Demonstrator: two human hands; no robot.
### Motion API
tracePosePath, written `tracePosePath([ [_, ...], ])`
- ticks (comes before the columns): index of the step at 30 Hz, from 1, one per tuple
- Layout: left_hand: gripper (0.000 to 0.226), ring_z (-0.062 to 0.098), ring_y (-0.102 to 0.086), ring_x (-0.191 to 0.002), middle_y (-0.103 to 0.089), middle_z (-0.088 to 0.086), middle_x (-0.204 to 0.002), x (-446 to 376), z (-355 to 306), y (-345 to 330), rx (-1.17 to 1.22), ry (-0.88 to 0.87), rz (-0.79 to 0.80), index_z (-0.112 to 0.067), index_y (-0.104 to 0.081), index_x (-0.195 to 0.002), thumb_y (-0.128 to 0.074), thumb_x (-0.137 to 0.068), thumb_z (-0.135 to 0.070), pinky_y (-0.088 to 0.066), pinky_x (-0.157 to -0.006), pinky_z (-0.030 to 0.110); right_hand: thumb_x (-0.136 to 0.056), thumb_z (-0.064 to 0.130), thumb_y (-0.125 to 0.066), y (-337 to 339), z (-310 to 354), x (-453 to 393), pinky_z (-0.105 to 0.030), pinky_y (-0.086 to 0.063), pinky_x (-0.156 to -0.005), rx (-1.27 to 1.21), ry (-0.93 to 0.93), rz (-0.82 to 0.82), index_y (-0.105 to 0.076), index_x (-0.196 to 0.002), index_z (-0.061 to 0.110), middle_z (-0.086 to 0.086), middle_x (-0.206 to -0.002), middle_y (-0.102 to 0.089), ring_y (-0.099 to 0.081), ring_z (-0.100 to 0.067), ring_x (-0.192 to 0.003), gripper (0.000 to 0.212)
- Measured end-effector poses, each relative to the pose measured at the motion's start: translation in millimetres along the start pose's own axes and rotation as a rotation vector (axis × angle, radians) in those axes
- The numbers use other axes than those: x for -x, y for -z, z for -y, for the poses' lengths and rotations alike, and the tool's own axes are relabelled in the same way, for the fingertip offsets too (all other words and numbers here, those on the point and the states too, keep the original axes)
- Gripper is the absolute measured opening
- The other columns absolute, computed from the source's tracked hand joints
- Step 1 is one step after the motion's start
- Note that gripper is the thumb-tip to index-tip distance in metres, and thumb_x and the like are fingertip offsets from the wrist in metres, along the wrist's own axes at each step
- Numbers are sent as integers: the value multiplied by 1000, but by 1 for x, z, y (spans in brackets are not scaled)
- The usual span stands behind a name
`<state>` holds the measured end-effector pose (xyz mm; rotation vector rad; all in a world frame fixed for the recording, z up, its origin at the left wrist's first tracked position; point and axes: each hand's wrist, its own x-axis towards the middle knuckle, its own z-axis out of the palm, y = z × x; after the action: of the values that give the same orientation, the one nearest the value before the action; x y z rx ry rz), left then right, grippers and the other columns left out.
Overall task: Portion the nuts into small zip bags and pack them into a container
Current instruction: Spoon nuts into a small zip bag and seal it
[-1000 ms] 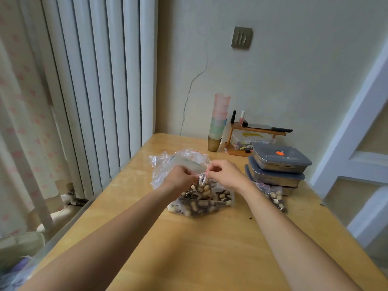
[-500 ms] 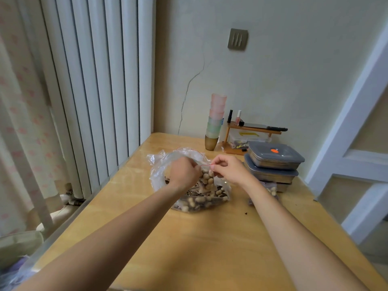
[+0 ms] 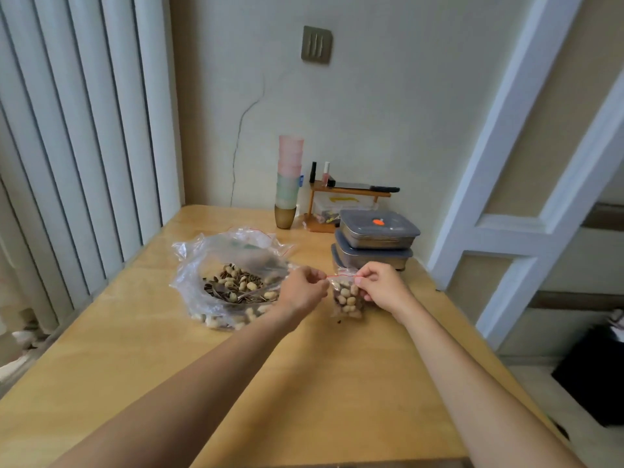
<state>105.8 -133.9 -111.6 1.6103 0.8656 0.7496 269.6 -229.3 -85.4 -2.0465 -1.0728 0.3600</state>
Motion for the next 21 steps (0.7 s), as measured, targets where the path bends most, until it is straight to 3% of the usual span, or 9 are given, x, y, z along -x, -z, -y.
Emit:
tracePosePath([
  [3,11,22,-69,-75,-72,5,-84,-6,7,-16,9,12,50,-15,-66,-92,-61,-83,-15,-58,-83,47,-92,12,-69,8,-22,-2,-48,-60,-86,38,-41,-72,-69,-80,18,-1,-73,-73,-67,-18,-69,14],
  [7,16,26,-70,-95,-72,4,-98,-7,7,-23,-101,29,89,-21,-66,-98,-59,-83,-19,-59,-89,43,-91,15,-70,6,-38,-8,-49,-61,-85,40,-95,-115,-69,-78,22,1,-76,-74,-73,-24,-79,14],
  [10,17,23,-69,-97,-72,3,-102,-7,7,-24,-143,14,105,-22,-67,-99,-58,-85,-19,-58,-91,41,-92,18,-68,3,-37,-9,-37,-57,-84,43,-117,-149,-68,-82,24,6,-81,-71,-69,-22,-88,12],
  [12,14,22,-71,-85,-72,5,-96,-5,4,-21,-134,2,56,-15,-67,-94,-56,-89,-9,-61,-78,35,-95,17,-66,5,-32,-9,-27,-47,-80,74,-107,-187,-67,-87,25,9,-83,-66,-66,-20,-94,11],
  [15,26,19,-63,-59,-68,4,-72,0,-6,-7,-130,-70,-96,-12,-66,-78,-47,-87,2,-55,-57,30,-95,13,-62,5,-20,-10,-28,-48,-79,112,-37,-273,-67,-88,24,9,-85,-66,-65,-20,-96,14],
  [17,29,18,-61,-58,-67,1,-66,0,-10,9,-178,-109,-210,-15,-66,-71,-44,-83,0,-53,-58,30,-95,10,-60,1,-6,-13,-28,-49,-77,113,30,-300,-69,-89,21,7,-88,-68,-65,-19,-93,15],
  [21,23,21,-62,-62,-69,1,-71,-3,-4,47,-267,-137,-375,-19,-64,-75,-49,-91,-11,-53,-61,34,-97,13,-62,-22,34,-18,-20,-46,-69,84,186,-211,-73,-89,23,11,-87,-70,-64,-11,-85,17],
])
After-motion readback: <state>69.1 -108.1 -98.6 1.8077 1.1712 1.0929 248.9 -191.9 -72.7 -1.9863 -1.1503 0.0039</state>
